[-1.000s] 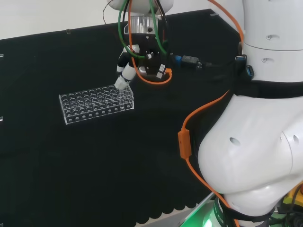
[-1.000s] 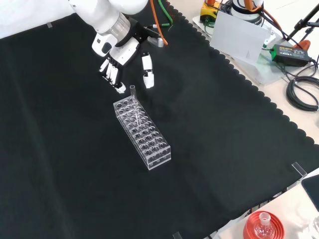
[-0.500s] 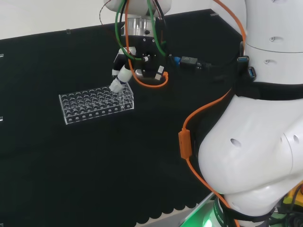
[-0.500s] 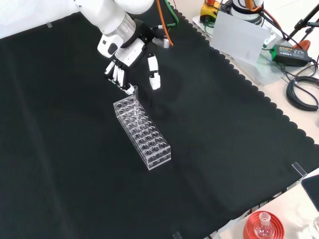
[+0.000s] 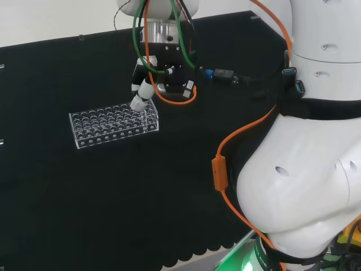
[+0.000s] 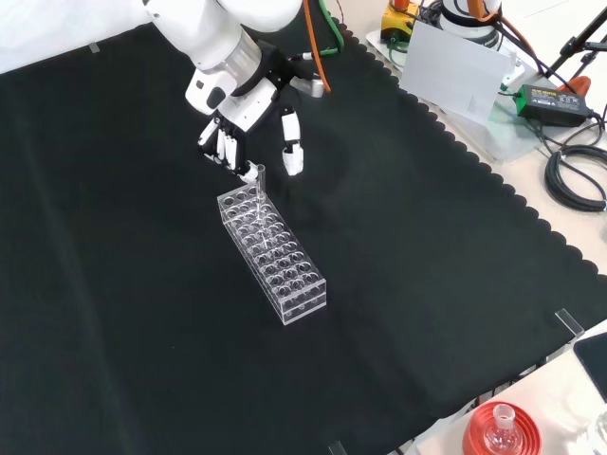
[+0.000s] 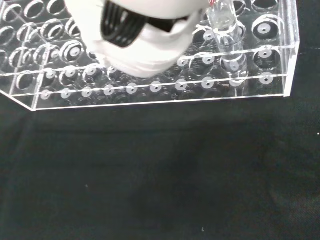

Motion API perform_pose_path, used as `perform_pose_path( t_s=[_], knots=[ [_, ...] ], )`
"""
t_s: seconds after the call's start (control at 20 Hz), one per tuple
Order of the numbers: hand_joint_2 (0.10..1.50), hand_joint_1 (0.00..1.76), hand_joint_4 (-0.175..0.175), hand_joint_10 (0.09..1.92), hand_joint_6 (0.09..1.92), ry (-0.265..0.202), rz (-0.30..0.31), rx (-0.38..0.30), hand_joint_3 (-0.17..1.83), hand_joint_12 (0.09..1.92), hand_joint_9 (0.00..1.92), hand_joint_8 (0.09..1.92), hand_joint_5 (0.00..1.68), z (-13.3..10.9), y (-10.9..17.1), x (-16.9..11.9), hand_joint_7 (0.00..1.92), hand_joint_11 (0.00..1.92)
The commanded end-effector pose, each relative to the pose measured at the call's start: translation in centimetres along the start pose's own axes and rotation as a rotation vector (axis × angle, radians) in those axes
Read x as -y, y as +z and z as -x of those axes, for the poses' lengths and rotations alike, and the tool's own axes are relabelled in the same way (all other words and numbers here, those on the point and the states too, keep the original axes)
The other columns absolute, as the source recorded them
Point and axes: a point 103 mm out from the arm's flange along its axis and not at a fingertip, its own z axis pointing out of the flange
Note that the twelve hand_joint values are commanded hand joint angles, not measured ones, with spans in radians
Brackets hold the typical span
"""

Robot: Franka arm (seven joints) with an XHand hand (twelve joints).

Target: Pick up the test tube.

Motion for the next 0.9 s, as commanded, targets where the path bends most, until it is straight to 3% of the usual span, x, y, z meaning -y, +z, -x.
perform_pose_path(
  t_s=[0.05,0.1,0.25,0.35,0.5,0.6,0.7,0.9],
  knots=[
    [0.63,1.16,-0.1,0.77,0.9,0.013,0.008,0.031,0.75,1.56,0.72,0.72,0.82,0.3,0.3,-0.4,1.01,0.12],
    [0.63,1.16,-0.105,0.76,0.9,0.014,0.009,0.033,0.76,1.55,0.74,0.71,0.83,0.3,0.4,-0.5,1.04,0.13],
    [0.91,1.15,-0.12,0.74,0.97,0.019,0.014,0.04,0.35,1.55,0.78,0.69,0.98,0.3,0.4,-0.6,1.09,0.16],
    [1.0,1.15,-0.129,0.73,0.96,0.017,0.021,0.044,0.18,1.54,0.8,0.68,1.01,0.4,0.3,-0.7,1.11,0.18],
    [1.03,1.16,-0.159,0.71,0.93,0.018,0.033,0.061,0.11,1.53,0.84,0.67,1.03,0.4,0.1,-1.0,1.16,0.22],
    [1.05,1.23,-0.172,0.7,0.92,0.018,0.042,0.074,0.06,1.52,0.87,0.81,1.03,0.3,-0.1,-1.1,1.11,0.24],
    [1.05,1.26,-0.175,0.69,0.9,0.016,0.051,0.091,0.04,1.51,0.89,0.86,1.04,0.2,-0.2,-1.3,1.1,0.26],
    [1.04,1.28,-0.175,0.65,0.8,0.01,0.065,0.123,0.01,1.46,1.0,0.78,1.09,-0.2,-0.4,-1.6,1.15,0.33]
  ],
)
